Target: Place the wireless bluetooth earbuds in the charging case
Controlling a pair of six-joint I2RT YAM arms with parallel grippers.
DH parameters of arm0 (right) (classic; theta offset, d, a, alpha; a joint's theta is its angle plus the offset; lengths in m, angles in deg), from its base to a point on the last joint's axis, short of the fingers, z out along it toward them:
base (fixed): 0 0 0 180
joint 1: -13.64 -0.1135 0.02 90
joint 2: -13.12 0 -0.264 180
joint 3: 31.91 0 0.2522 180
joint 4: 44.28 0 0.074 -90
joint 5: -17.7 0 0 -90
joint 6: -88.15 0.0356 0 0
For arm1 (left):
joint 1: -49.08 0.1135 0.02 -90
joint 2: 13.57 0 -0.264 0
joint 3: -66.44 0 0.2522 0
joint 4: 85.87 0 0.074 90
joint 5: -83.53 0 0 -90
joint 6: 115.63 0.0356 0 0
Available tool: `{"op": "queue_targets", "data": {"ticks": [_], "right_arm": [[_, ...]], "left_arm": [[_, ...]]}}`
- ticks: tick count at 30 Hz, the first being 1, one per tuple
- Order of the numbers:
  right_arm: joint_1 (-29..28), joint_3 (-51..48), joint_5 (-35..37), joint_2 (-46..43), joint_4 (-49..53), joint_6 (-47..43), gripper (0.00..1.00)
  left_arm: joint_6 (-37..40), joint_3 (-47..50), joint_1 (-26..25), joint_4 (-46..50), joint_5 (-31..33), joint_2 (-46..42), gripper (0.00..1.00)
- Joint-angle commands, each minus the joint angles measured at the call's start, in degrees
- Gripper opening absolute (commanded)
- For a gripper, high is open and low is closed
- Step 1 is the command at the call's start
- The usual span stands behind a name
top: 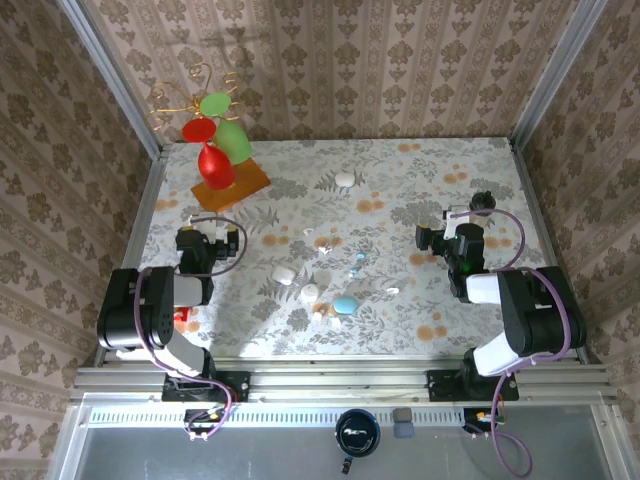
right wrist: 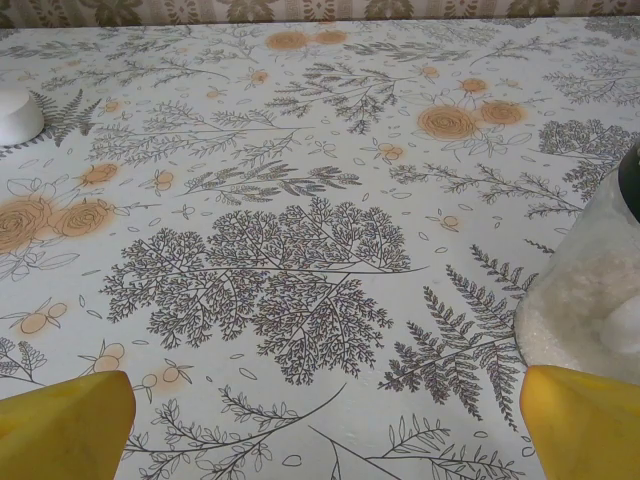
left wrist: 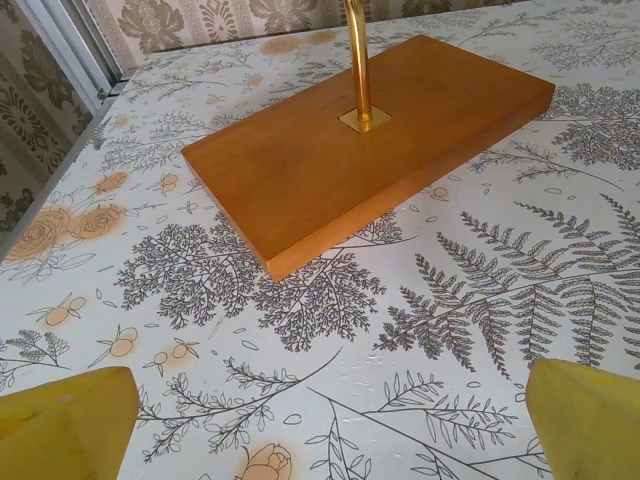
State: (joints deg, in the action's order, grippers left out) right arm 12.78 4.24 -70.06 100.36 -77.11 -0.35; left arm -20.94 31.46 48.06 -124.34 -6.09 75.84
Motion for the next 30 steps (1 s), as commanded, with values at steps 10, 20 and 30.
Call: {"op": "queue_targets", "data": {"ticks": [10,20,30], "right_arm": [[0.5,1.2,-0.8,0.6,-1.9,0.3,1.0],[0.4,1.2,-0.7,0.4,-1.9,0.3,1.0],[0.3,1.4,-1.6,-0.4,-0.9,-0.2,1.0]], "left_arm": [[-0.9,-1.4,0.3,0.1,-0.9,-0.2,1.0],[-0.8,-1.4,0.3,0.0,-0.8,-0.3,1.0],[-0.9,-1.4,0.3,0.0,-0.4,-0.4,1.0]]}}
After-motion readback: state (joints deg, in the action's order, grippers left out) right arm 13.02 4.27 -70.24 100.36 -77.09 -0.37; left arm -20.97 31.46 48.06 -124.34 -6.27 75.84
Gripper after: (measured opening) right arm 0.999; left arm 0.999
